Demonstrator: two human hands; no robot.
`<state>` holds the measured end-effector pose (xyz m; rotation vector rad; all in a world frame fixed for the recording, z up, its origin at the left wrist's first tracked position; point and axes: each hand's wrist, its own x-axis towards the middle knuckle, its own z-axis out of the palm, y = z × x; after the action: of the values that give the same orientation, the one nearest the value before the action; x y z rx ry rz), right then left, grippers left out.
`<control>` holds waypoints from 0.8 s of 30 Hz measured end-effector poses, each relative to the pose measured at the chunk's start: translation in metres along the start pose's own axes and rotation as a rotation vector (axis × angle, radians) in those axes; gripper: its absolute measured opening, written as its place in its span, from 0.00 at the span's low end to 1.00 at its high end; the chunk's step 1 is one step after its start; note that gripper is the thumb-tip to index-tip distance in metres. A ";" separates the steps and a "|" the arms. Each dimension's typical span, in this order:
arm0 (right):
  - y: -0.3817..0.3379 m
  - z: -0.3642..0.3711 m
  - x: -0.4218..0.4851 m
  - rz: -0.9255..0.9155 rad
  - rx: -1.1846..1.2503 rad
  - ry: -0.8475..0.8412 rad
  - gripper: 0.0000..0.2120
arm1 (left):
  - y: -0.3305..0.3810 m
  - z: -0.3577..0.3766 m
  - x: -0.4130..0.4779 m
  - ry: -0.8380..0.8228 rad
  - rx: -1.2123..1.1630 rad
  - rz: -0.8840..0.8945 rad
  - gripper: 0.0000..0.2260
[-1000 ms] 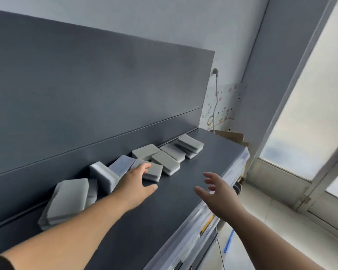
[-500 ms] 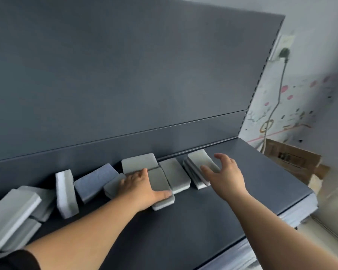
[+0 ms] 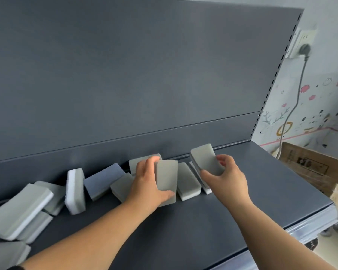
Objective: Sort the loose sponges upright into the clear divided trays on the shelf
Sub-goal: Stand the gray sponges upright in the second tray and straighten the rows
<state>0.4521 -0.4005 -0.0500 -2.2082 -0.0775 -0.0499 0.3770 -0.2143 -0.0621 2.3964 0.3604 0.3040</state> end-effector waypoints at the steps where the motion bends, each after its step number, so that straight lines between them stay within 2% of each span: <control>1: -0.008 0.001 -0.007 -0.008 0.037 -0.011 0.23 | -0.003 -0.006 -0.003 0.024 -0.080 -0.026 0.43; 4: -0.031 0.015 -0.035 -0.033 0.118 -0.064 0.21 | -0.016 -0.034 -0.023 0.030 -0.244 -0.102 0.44; 8: -0.067 0.053 -0.081 -0.090 0.214 -0.169 0.22 | -0.049 -0.085 -0.063 0.098 -0.294 -0.116 0.44; 16: -0.180 0.167 -0.227 -0.279 0.265 -0.508 0.27 | -0.162 -0.233 -0.196 0.329 -0.351 -0.243 0.33; 21: -0.260 0.257 -0.348 -0.401 0.346 -0.734 0.24 | -0.245 -0.336 -0.309 0.519 -0.314 -0.368 0.29; 24: -0.304 0.302 -0.421 -0.480 0.355 -0.860 0.16 | -0.285 -0.390 -0.379 0.649 -0.270 -0.462 0.28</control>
<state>0.0121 0.0069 -0.0137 -1.6723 -1.0049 0.6021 -0.1487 0.0992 -0.0089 1.8293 1.0690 0.8504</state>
